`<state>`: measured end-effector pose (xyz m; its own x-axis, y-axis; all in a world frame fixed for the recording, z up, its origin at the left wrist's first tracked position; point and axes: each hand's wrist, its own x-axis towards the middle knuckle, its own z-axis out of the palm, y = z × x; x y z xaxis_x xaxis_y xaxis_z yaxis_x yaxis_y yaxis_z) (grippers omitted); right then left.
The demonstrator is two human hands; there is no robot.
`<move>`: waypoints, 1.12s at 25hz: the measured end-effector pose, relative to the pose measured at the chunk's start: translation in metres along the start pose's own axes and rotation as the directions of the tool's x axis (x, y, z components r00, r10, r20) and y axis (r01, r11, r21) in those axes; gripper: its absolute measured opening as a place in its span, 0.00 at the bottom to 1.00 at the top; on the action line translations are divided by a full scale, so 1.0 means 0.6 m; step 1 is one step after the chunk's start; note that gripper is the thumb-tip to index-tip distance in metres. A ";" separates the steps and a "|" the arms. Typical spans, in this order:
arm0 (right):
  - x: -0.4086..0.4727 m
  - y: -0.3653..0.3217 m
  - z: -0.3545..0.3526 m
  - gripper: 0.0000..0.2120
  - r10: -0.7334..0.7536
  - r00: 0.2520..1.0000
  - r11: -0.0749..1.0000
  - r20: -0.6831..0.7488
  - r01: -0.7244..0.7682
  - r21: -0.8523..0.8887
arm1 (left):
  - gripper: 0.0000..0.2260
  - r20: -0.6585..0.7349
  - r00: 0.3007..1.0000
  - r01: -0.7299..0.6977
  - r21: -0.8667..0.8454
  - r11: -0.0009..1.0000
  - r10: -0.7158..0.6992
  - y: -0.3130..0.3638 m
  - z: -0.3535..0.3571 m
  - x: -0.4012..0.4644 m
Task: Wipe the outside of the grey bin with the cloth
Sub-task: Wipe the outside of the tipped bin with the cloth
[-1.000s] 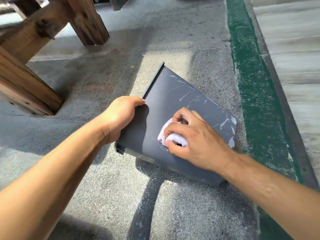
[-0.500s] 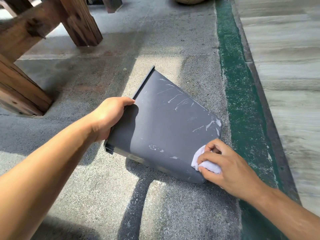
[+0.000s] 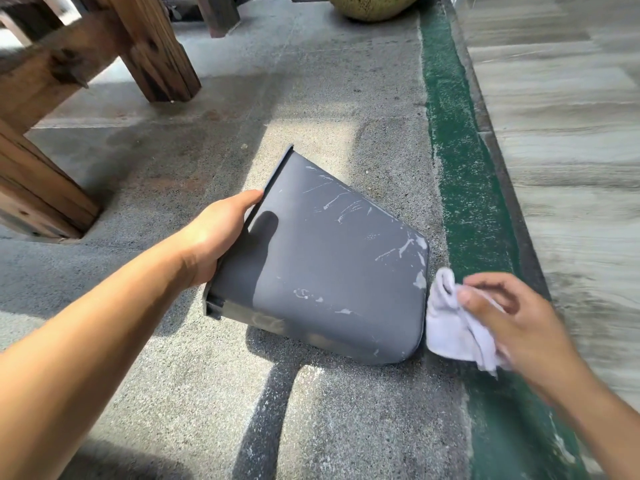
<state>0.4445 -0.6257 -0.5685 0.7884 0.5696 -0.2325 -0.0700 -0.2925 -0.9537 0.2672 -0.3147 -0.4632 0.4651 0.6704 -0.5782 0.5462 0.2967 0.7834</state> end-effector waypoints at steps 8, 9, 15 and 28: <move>0.052 -0.109 0.127 0.11 0.021 0.903 0.828 0.429 -0.256 0.499 | 0.22 -0.076 0.997 -0.008 0.047 0.999 0.012 0.006 0.013 -0.002; 0.055 -0.104 0.138 0.08 -0.002 0.927 0.894 0.376 -0.167 0.416 | 0.23 -0.074 0.997 -0.009 0.050 0.999 0.013 0.006 0.012 -0.002; 0.064 -0.022 0.147 0.25 -0.539 0.833 0.753 0.122 0.542 -0.374 | 0.25 -0.045 0.999 -0.024 0.091 0.996 0.028 0.001 0.008 -0.001; 0.023 -0.007 0.182 0.18 -0.582 0.772 0.545 0.255 0.603 -0.583 | 0.29 -0.119 0.991 -0.049 0.152 0.987 0.067 0.001 0.013 0.002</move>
<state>0.3888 -0.5330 -0.5883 0.4934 0.8059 0.3272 0.7936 -0.2631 -0.5486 0.2734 -0.3190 -0.4652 0.4147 0.7647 -0.4933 0.6222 0.1573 0.7669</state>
